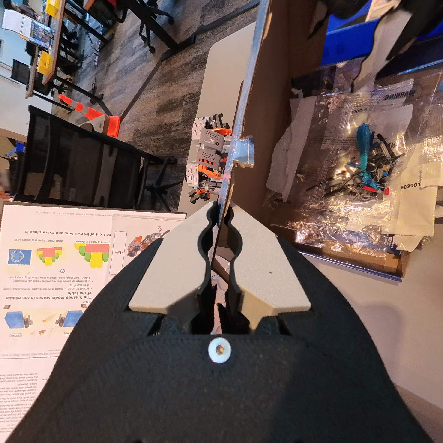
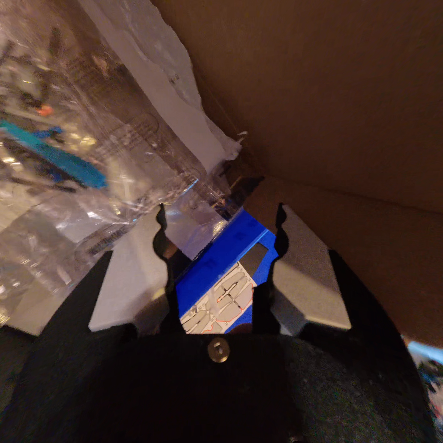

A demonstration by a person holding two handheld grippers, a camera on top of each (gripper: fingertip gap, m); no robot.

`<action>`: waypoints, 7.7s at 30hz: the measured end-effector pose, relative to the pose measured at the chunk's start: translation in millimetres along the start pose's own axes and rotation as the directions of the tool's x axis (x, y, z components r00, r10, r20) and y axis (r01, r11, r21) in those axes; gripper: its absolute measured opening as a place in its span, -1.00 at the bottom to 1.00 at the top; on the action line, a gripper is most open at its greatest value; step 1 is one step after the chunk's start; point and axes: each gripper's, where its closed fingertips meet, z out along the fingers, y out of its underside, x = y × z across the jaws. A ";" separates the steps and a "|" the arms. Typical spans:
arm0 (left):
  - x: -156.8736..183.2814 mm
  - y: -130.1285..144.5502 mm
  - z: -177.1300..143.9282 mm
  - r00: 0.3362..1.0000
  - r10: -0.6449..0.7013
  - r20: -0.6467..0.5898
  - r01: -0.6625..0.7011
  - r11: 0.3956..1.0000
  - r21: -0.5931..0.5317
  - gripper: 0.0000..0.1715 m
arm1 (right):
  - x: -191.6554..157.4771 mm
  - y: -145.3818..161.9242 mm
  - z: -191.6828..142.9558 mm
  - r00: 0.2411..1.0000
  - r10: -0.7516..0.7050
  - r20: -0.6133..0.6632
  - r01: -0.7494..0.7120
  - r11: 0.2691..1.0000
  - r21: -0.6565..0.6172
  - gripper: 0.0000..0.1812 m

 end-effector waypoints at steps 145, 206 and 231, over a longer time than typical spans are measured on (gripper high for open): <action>249.1 164.1 -7.6 0.468 -0.871 -0.146 0.795 0.488 -0.362 -0.26 | -192.5 87.4 -39.1 0.857 0.244 0.454 -0.299 0.953 0.051 -0.46; 249.9 189.3 -21.8 0.510 -0.860 -0.012 0.857 0.509 -0.075 -0.51 | -167.7 46.8 -57.7 0.979 0.024 0.202 -0.061 0.982 0.177 -0.10; 249.1 183.7 -23.8 0.627 -0.775 -0.078 0.778 0.628 0.025 -0.81 | -156.3 49.4 -28.5 0.917 -0.302 0.260 0.358 0.911 -0.204 -0.17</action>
